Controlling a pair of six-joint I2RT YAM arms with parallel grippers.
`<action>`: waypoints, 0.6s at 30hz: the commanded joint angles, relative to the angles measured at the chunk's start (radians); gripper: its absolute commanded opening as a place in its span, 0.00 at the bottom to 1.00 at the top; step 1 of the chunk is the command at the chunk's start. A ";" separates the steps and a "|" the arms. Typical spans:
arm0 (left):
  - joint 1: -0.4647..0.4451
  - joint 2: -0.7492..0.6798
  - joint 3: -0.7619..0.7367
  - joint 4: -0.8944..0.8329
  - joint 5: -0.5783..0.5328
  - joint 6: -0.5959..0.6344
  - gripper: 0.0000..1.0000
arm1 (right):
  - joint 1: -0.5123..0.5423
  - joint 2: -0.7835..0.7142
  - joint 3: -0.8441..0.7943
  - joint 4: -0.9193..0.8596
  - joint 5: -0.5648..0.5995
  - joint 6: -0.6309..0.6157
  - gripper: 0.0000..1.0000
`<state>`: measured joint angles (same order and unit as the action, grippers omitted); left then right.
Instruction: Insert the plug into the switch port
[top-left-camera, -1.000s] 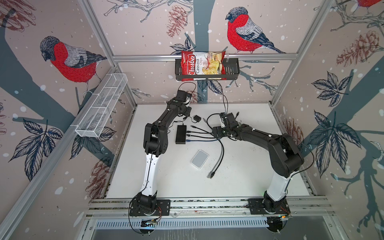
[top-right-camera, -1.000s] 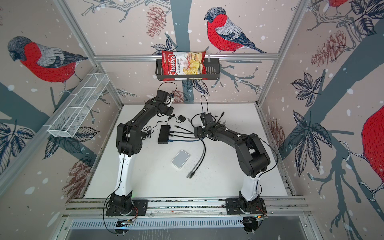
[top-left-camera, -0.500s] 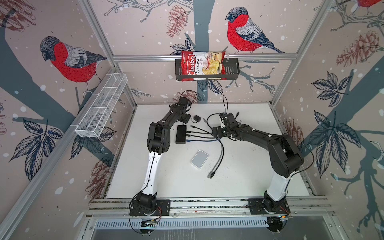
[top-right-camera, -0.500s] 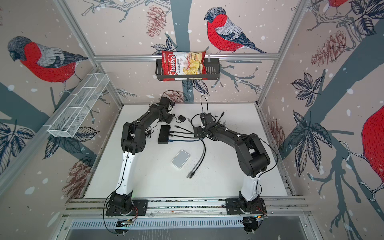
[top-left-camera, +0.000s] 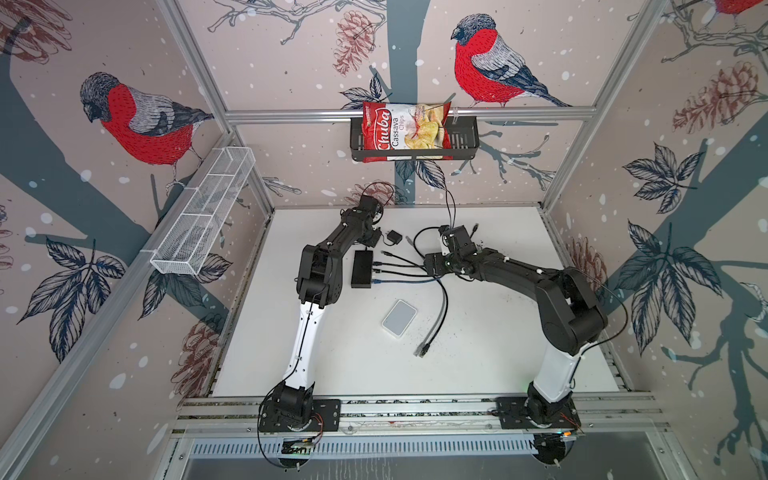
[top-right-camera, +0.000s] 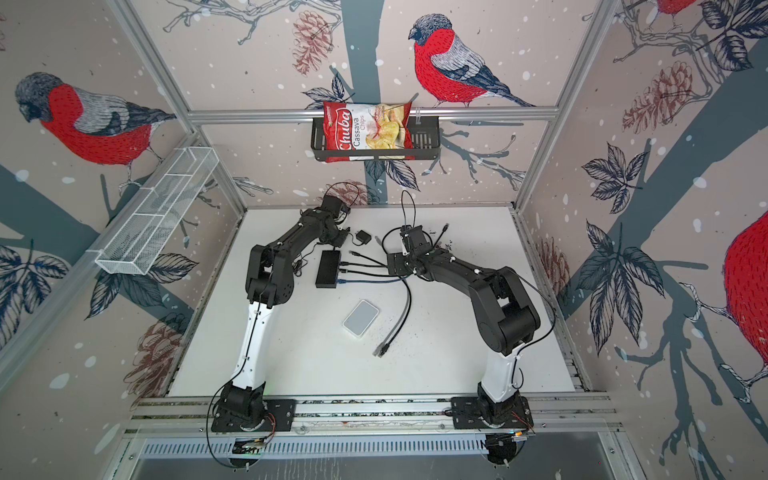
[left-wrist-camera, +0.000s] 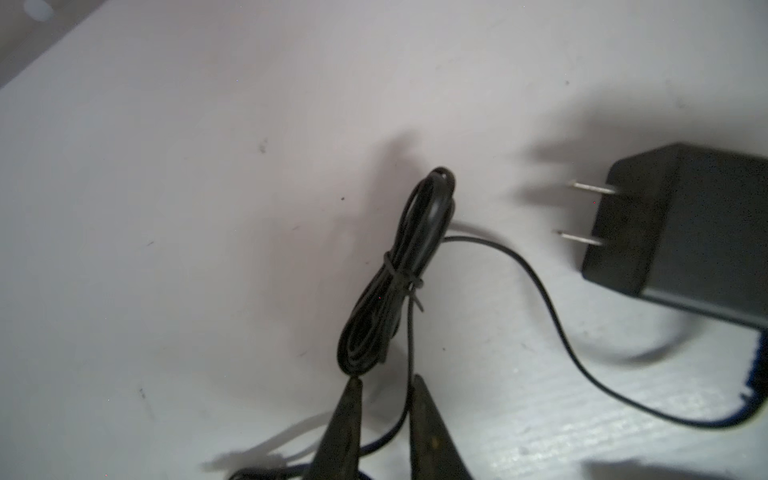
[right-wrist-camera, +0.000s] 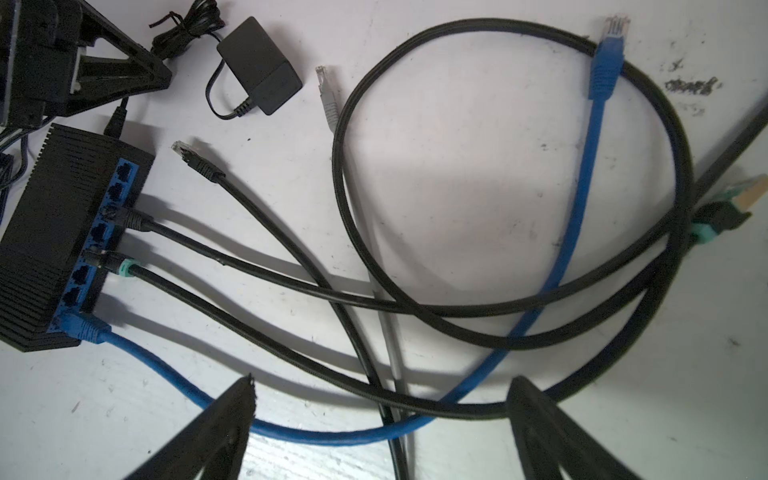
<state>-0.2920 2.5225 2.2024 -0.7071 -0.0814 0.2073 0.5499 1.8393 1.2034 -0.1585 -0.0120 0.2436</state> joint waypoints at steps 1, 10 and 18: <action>0.001 0.016 0.010 -0.032 -0.001 0.001 0.17 | 0.002 -0.003 0.004 0.013 -0.008 0.009 0.95; 0.001 -0.002 0.016 -0.030 -0.002 -0.008 0.00 | 0.002 -0.002 0.005 0.020 -0.017 0.008 0.95; -0.005 -0.072 0.019 0.007 0.010 -0.013 0.00 | -0.001 -0.002 -0.005 0.042 -0.043 0.029 0.95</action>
<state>-0.2939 2.4832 2.2147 -0.7212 -0.0792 0.1986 0.5488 1.8393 1.2022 -0.1501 -0.0410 0.2615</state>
